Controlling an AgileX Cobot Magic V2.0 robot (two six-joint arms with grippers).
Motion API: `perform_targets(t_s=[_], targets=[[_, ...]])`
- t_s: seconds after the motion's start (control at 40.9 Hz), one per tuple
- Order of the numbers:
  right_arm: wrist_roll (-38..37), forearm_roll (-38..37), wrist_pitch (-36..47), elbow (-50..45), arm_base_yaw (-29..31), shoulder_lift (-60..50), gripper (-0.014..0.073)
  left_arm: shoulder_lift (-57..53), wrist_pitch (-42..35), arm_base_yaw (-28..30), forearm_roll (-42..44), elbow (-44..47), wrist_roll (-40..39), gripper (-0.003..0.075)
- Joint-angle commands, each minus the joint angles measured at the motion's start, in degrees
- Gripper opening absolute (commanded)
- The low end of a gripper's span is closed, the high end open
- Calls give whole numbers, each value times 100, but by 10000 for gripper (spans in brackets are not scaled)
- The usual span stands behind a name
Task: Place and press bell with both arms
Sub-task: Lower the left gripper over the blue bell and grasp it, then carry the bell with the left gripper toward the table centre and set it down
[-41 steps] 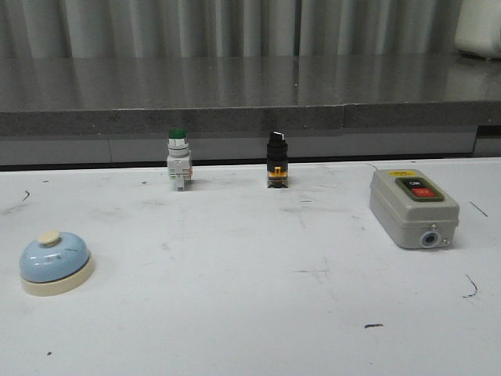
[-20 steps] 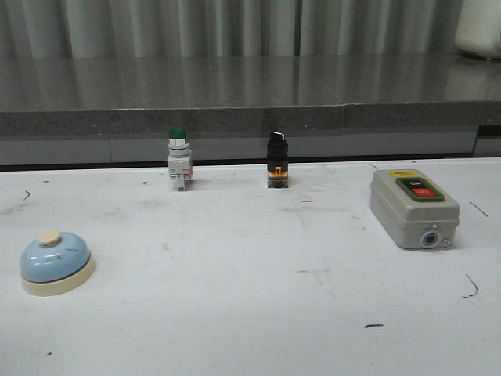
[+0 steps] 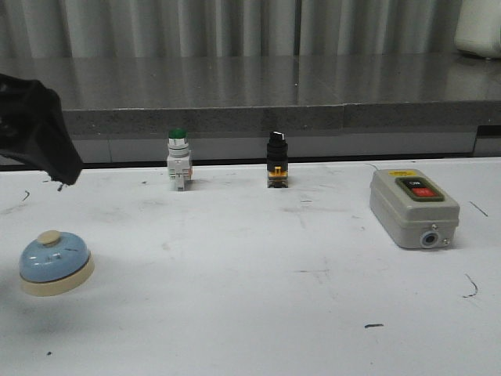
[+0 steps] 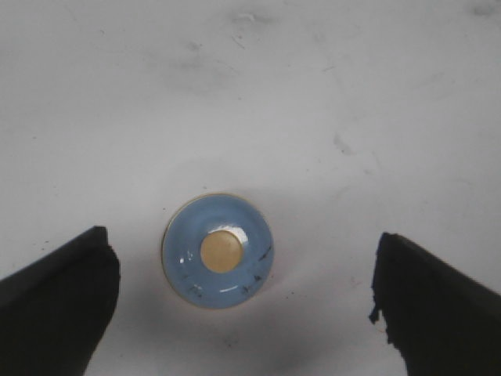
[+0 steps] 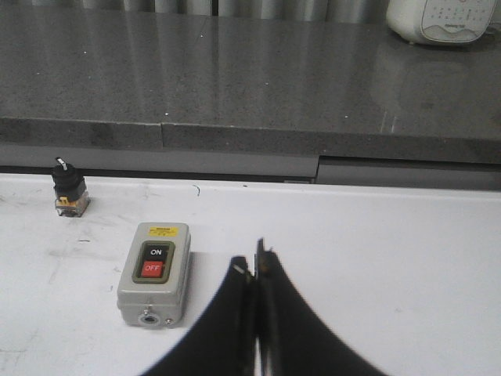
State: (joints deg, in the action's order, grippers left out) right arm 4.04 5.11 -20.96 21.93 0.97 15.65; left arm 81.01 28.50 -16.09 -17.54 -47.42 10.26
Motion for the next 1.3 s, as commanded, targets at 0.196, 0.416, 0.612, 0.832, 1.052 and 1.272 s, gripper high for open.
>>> perform_targets(t_s=[0.196, 0.416, 0.612, 0.832, 1.052, 1.272], targets=[[13, 33, 494, 221, 36, 91, -62, 1071, 540, -48, 94, -1023, -76, 621], [13, 33, 620, 221, 36, 91, -62, 1664, 686, -48, 117, -1178, -135, 621], [13, 33, 714, 221, 36, 91, -62, 1993, 727, -48, 106, -1192, -135, 620], [13, 33, 792, 221, 36, 91, -62, 2066, 665, -48, 198, -1192, -135, 518], [13, 33, 832, 221, 36, 91, -62, 2066, 870, -48, 210, -1312, -57, 254], [13, 33, 825, 221, 36, 91, -62, 2123, 1120, -320, 220, -2046, 37, 253]])
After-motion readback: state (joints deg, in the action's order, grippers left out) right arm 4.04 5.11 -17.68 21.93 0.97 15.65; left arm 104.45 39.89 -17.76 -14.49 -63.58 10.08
